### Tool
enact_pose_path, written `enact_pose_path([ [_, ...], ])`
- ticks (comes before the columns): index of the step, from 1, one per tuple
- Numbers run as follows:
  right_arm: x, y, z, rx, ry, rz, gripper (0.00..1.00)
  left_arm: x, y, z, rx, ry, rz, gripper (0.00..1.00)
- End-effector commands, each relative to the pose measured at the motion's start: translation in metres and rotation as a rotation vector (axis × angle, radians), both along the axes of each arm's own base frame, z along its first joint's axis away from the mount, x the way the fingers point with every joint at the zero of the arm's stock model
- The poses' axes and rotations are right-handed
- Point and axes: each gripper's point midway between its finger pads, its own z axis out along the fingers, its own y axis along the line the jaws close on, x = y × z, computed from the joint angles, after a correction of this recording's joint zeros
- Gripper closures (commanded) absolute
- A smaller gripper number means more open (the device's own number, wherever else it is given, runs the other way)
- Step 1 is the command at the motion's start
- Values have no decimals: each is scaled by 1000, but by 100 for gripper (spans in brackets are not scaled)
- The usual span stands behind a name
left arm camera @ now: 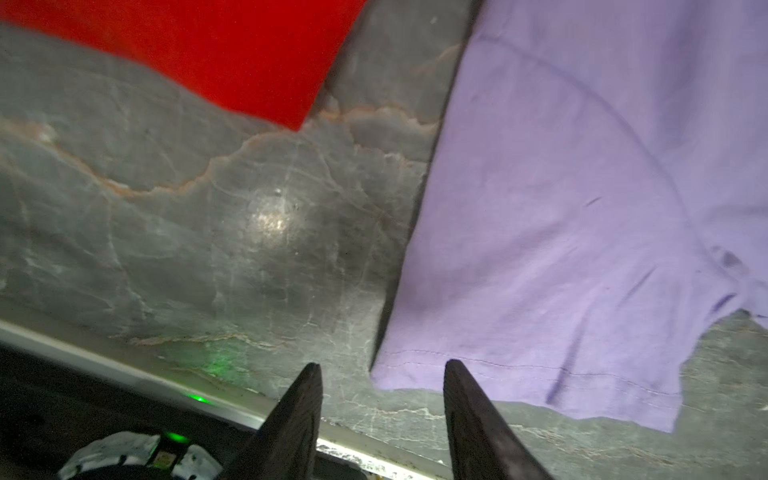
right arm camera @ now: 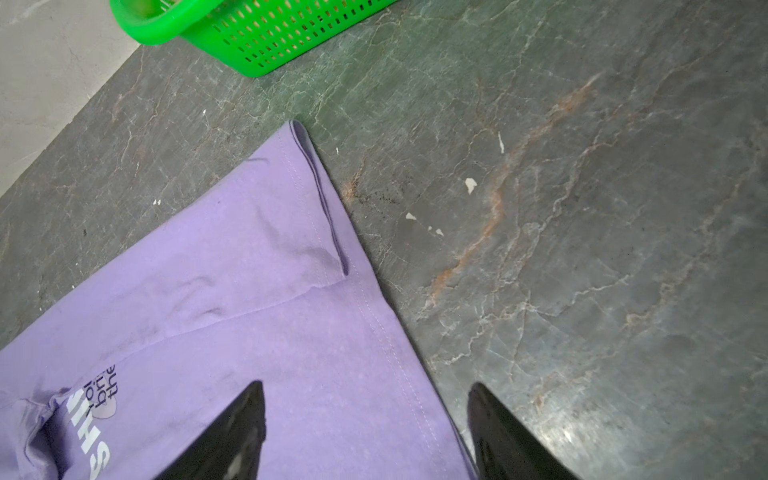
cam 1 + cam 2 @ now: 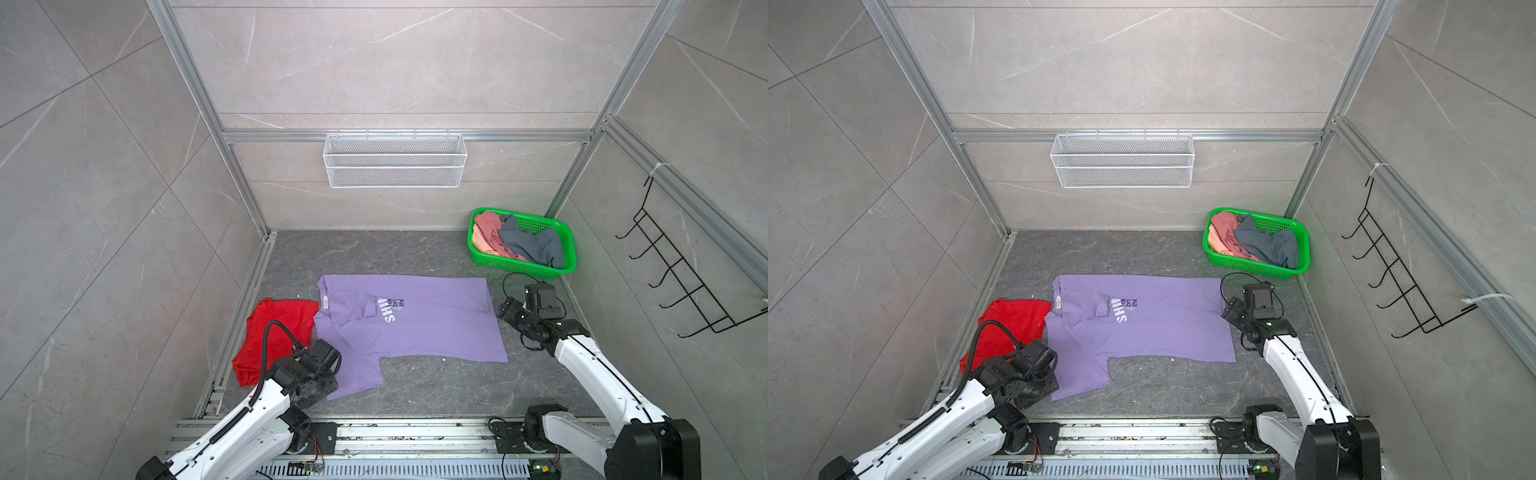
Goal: Fold and stack the t-shirts
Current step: 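Release the purple t-shirt and move both grippers to its near hem corners, then pinch the near hem with both grippers and fold it onto the far edge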
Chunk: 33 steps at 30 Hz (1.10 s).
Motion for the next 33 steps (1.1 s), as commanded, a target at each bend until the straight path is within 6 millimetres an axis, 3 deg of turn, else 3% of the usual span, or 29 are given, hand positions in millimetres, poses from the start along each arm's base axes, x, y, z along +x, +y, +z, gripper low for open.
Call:
enact_pose_path([
  [1, -11, -3, -13, 13, 43, -29, 23, -13, 2, -8, 1, 66, 35, 49],
  [6, -7, 0, -18, 38, 46, -21, 23, -3, -21, -22, -86, 66, 17, 49],
  [10, -6, -2, -22, 34, 75, -19, 22, -2, -26, -30, -94, 90, 14, 51],
  [13, -7, -3, -27, 39, 104, -10, 22, 0, -28, -31, -100, 86, 8, 59],
  [15, -11, -1, -32, 53, 131, -6, 22, 4, -30, -27, -106, 71, 4, 70],
  [20, -33, 11, -66, 114, 247, 20, 23, 19, -39, -15, -138, 6, -12, 96],
  [24, -57, 12, -95, 126, 361, 16, 28, 26, -43, -7, -147, -26, -26, 100],
  [33, -92, 2, -106, 80, 452, -23, 31, 35, -47, -1, -146, -44, -37, 100],
])
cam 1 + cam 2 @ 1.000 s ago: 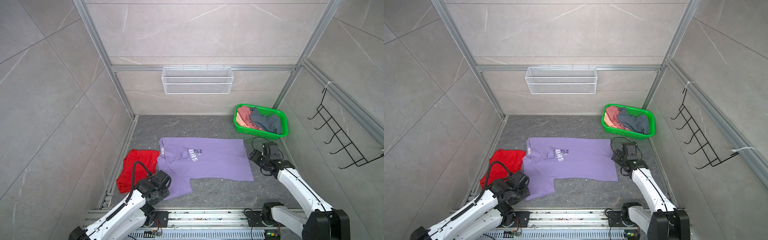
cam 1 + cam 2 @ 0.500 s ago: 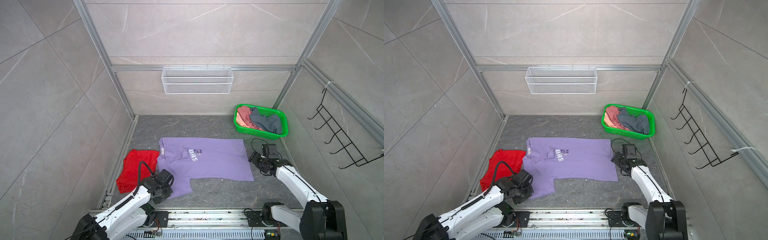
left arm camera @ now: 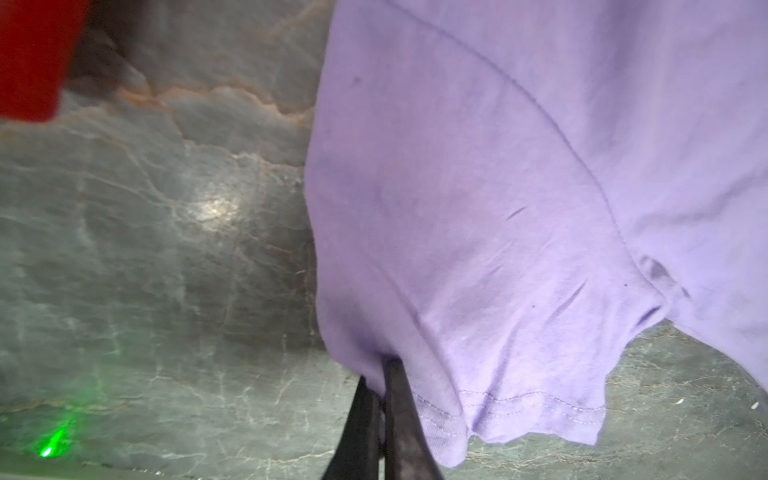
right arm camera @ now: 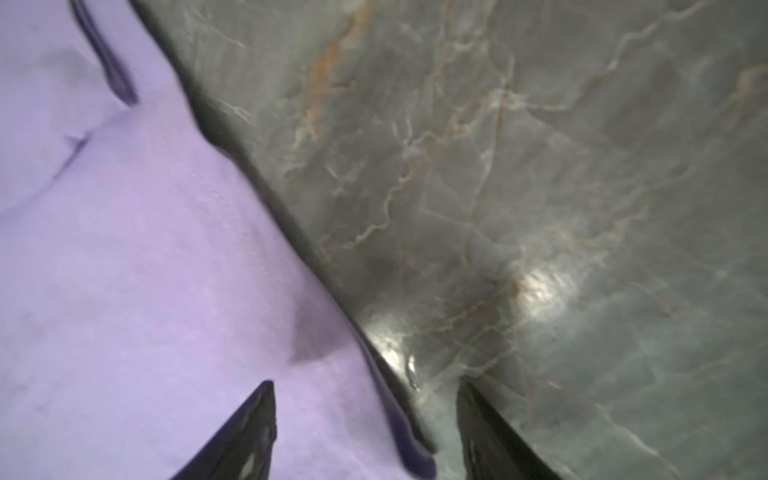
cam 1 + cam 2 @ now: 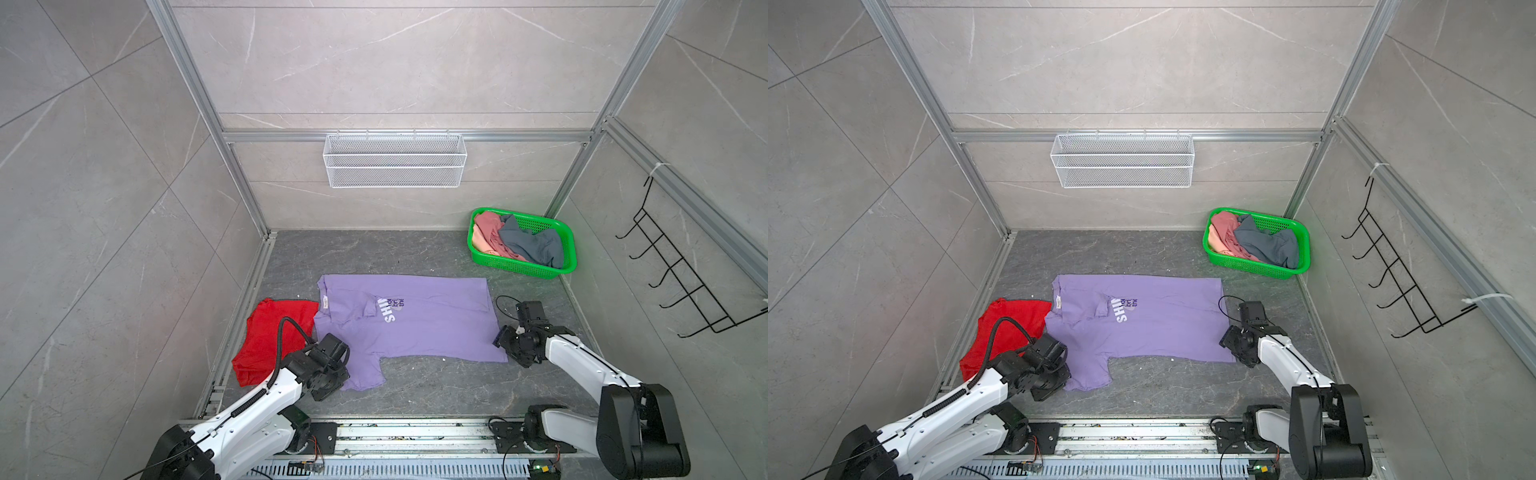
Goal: Fold and stack the t-shirts
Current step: 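Pinch the near hem with both grippers and fold it onto the far edge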
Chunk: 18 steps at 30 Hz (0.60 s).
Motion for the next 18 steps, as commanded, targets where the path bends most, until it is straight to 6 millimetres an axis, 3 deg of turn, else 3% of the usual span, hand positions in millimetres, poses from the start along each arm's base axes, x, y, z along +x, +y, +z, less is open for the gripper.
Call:
enact_pose_path([
  [1, -29, -5, -11, -23, 98, -22, 32, 9, -9, 9, -19, -30, -27, 100],
  [8, -47, 12, -17, 72, 128, -13, 39, 15, -15, 12, -26, -35, -42, 100],
  [14, -44, 22, -21, 110, 125, 3, 48, 19, -19, 16, -54, -59, -41, 100],
  [16, -38, 27, -19, 122, 104, 13, 59, 20, -19, 18, -59, -68, -38, 100],
  [18, -32, 30, -17, 125, 87, 14, 77, 21, -20, 22, -67, -81, -38, 100],
])
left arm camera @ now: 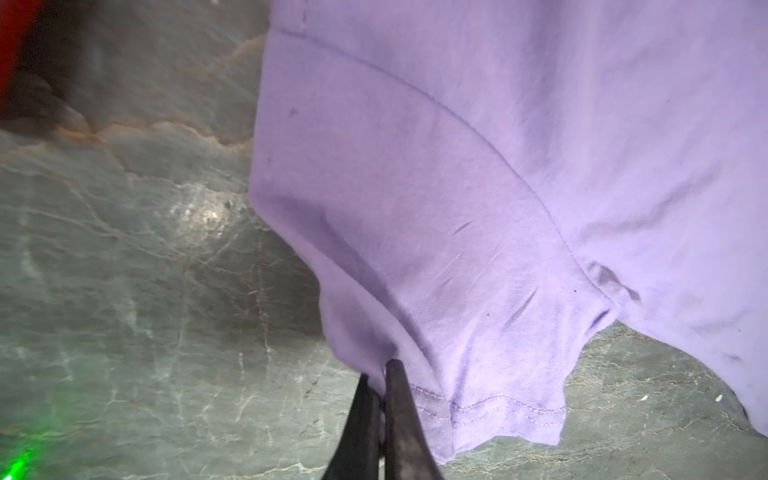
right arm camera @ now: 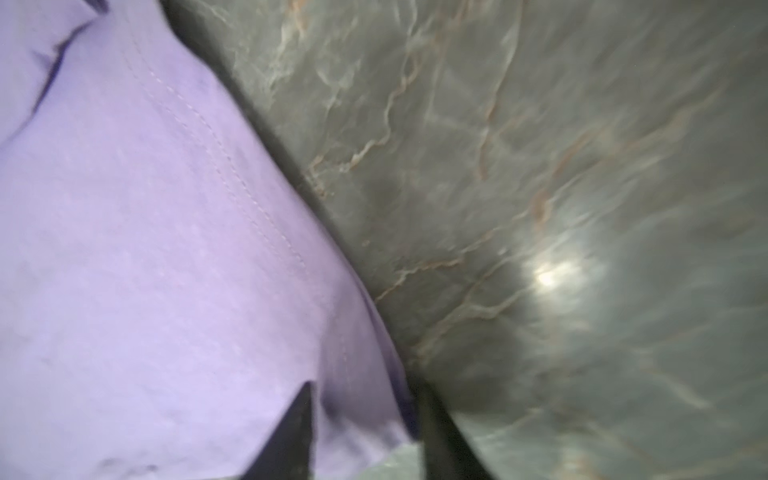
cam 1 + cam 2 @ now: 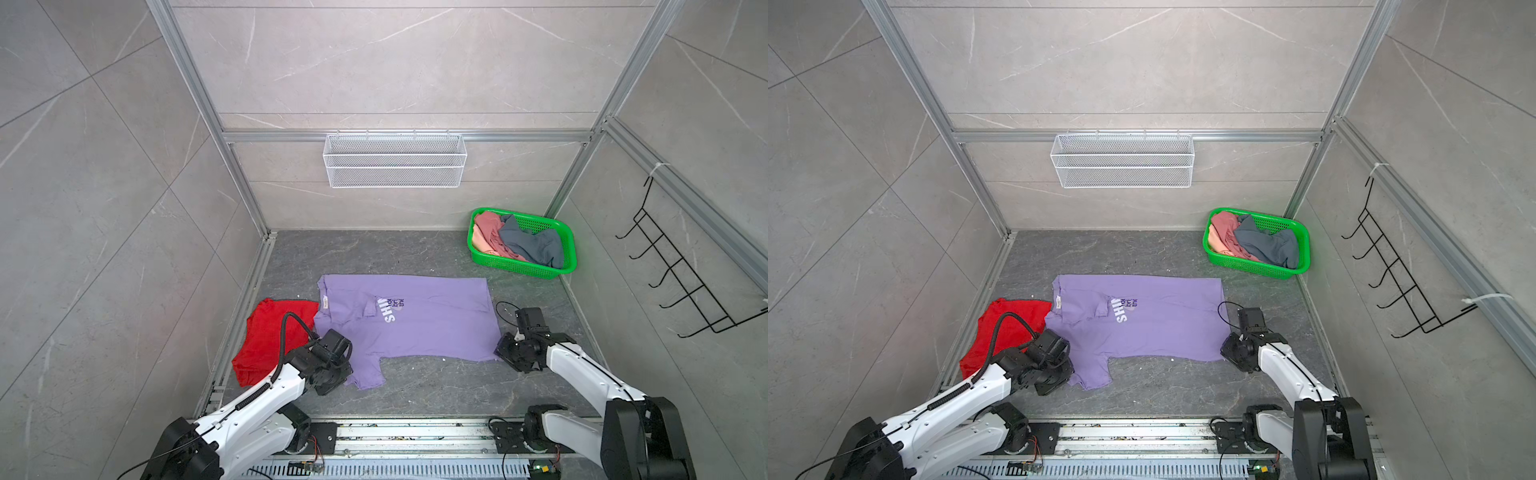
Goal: Fold and stack the t-shirts
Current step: 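Pinch the near hem with both grippers and fold it onto the far edge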
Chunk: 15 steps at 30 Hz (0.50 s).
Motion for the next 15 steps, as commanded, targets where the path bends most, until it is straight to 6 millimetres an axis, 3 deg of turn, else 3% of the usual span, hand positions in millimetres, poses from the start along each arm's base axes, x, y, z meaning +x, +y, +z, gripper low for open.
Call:
enact_pose_path([
  [1, -14, 10, -13, 34, 73, -6, 84, 9, -10, 17, -43, -49, -23, 100],
  [4, -6, 11, -9, 31, 43, -10, 100, 11, -8, 25, -34, -67, -33, 100],
  [11, 31, 11, 44, 39, -141, -48, 100, 35, -11, 69, 21, -166, -108, 100],
  [15, 63, 12, 63, 40, -208, -55, 100, 68, -15, 101, 82, -248, -162, 100],
])
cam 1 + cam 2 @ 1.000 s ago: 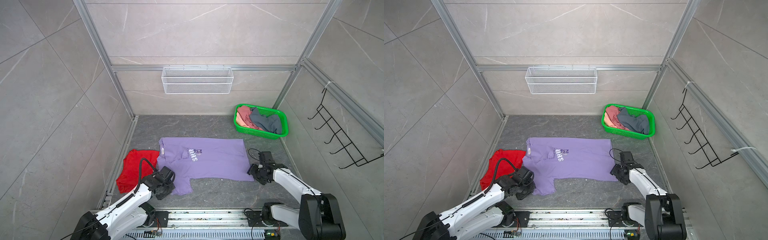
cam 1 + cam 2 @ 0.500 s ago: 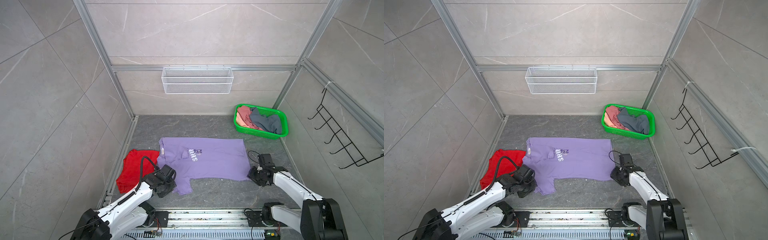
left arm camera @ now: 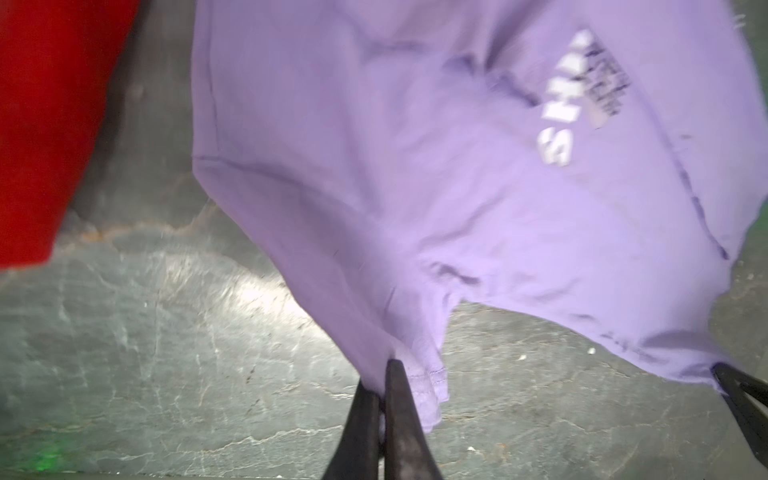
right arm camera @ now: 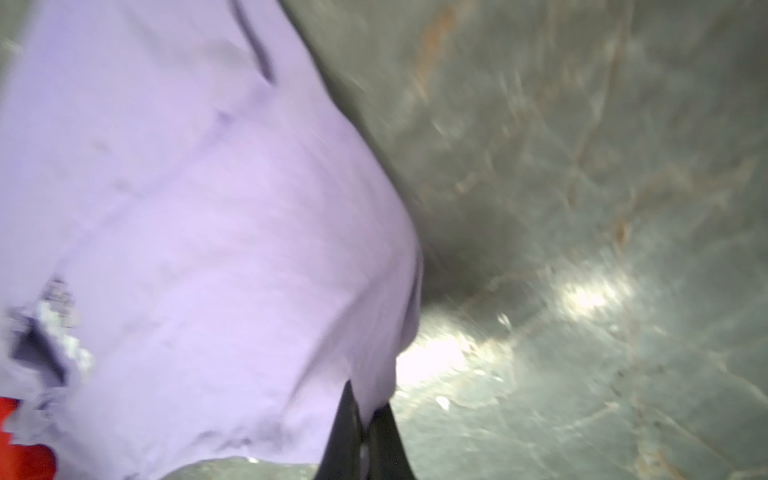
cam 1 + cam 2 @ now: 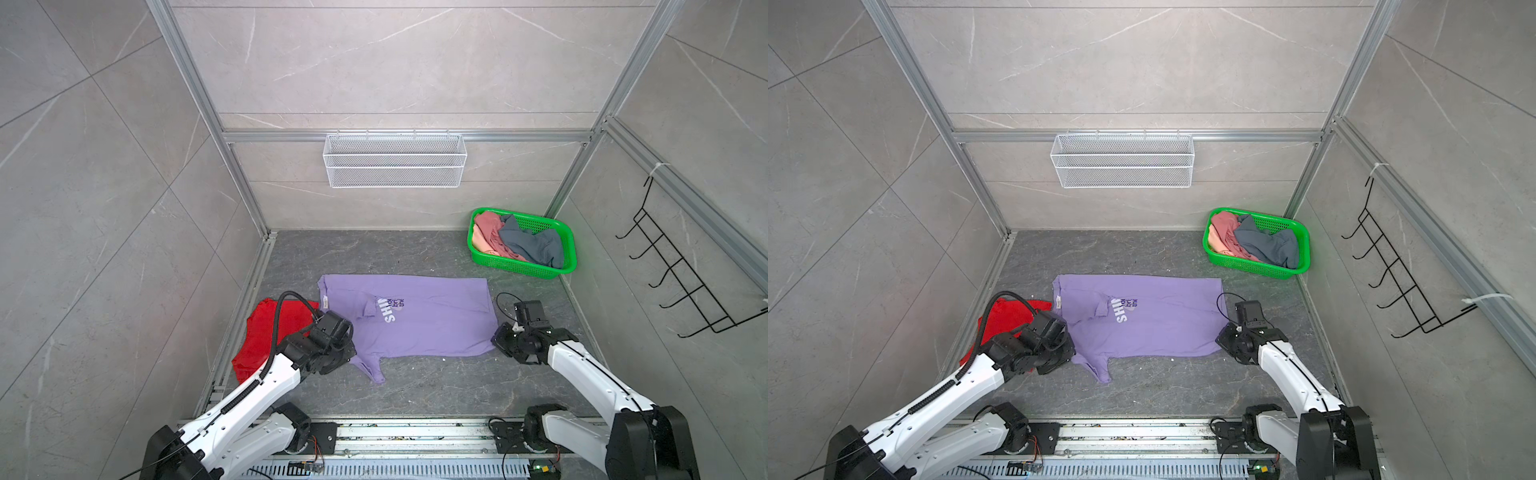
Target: Fold and stack the t-shirts
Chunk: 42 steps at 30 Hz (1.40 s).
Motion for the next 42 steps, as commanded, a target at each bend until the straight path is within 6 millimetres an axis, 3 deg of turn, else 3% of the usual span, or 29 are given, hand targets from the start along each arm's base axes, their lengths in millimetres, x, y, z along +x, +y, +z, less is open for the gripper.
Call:
enact_pose_path([
  [1, 35, 1, 21, -2, -79, -27, 100, 29, 5, 27, 94, -82, -62, 100],
  [8, 88, 9, 24, 28, -110, -41, 100, 104, 14, 72, 130, -200, -87, 100],
  [13, 112, 6, 22, 11, -107, -54, 100, 146, 19, 82, 121, -232, -97, 100],
  [18, 136, -1, 19, 14, -114, -93, 100, 175, 35, 78, 149, -225, -75, 100],
  [28, 175, -7, -5, 17, -76, -142, 100, 235, 45, 49, 62, -201, -83, 100],
  [29, 176, -6, -9, 21, -62, -137, 86, 242, 47, 45, 56, -187, -82, 89],
  [30, 179, -4, -10, 29, -59, -122, 64, 249, 50, 39, 52, -175, -79, 70],
  [32, 180, -4, -9, 29, -69, -112, 49, 259, 57, 32, 57, -148, -65, 52],
  [37, 176, -6, 23, -10, -181, -66, 41, 268, 74, 33, 127, -140, 0, 41],
  [40, 169, -4, 43, -33, -218, -23, 40, 257, 67, 32, 106, -127, 16, 40],
  [42, 163, 2, 53, -48, -239, 8, 40, 249, 51, 32, 80, -128, -10, 40],
])
